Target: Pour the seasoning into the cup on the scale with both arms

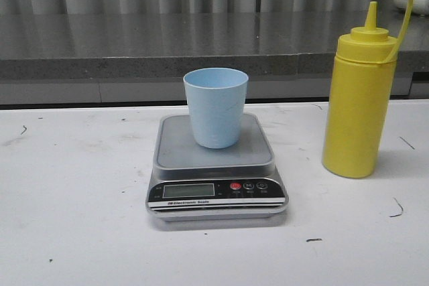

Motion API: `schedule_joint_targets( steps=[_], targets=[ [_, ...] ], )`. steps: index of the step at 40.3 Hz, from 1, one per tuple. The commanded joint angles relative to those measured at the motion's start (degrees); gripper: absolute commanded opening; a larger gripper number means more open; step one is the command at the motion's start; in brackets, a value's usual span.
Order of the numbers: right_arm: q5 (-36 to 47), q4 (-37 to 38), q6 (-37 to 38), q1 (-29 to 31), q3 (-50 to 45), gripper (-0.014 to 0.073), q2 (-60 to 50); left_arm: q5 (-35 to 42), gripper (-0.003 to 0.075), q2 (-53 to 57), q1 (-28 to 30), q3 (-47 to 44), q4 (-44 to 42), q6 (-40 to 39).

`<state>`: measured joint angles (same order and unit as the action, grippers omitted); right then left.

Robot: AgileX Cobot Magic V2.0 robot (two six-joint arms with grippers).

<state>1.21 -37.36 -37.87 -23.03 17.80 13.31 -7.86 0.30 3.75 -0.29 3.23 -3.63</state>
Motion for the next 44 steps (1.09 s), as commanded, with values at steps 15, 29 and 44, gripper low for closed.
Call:
schedule_joint_targets(
  steps=[15,29,44],
  targets=[
    [3.7,0.0,-0.4,0.0,2.0,-0.0060,0.4,5.2,-0.0020,1.0,0.1,-1.4,0.6,-0.3],
    [4.6,1.2,-0.4,0.2,1.0,-0.0060,0.4,5.2,-0.0020,1.0,0.1,-1.4,0.6,-0.3],
    [5.0,36.4,36.5,15.8,-10.1,-0.0060,-2.9,5.2,-0.0020,1.0,0.1,-1.4,0.6,-0.3]
  ],
)
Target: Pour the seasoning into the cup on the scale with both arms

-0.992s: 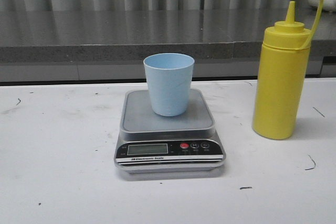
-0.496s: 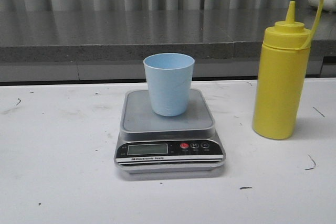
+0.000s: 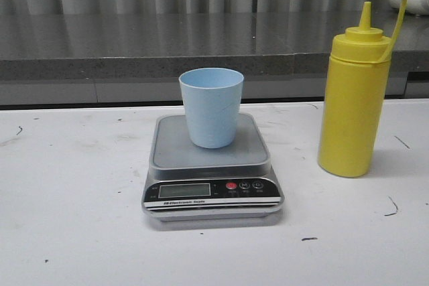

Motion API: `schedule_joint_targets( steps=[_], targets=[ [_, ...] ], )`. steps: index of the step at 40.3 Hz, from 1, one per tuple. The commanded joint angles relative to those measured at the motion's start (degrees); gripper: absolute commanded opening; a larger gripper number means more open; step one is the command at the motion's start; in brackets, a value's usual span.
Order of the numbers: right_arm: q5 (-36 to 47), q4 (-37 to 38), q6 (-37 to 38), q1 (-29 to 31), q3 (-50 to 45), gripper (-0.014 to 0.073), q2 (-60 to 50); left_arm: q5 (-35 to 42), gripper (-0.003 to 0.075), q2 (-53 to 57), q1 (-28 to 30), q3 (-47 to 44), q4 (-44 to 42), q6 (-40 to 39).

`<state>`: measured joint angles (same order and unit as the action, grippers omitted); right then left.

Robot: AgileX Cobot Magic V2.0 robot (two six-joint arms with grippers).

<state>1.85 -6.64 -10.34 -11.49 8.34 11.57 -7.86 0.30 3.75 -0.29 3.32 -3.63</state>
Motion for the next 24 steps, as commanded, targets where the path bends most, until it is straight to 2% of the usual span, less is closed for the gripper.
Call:
schedule_joint_targets(
  steps=[1,4,10,24],
  targets=[
    [4.2,6.3,11.0,5.7,-1.3,-0.0060,-1.9,5.2,-0.0020,1.0,0.1,-1.4,0.5,-0.3],
    [3.8,6.6,13.3,8.4,-4.0,-0.0060,-4.8,5.2,-0.0020,1.0,0.1,-1.4,0.5,-0.3],
    [3.8,6.6,13.3,11.2,-9.5,-0.0060,-9.8,5.2,-0.0020,1.0,0.1,-1.4,0.5,-0.3],
    [-12.1,6.6,13.2,11.3,-9.6,-0.0060,-13.1,5.2,-0.0020,1.0,0.1,-1.4,0.5,-0.3]
  ],
)
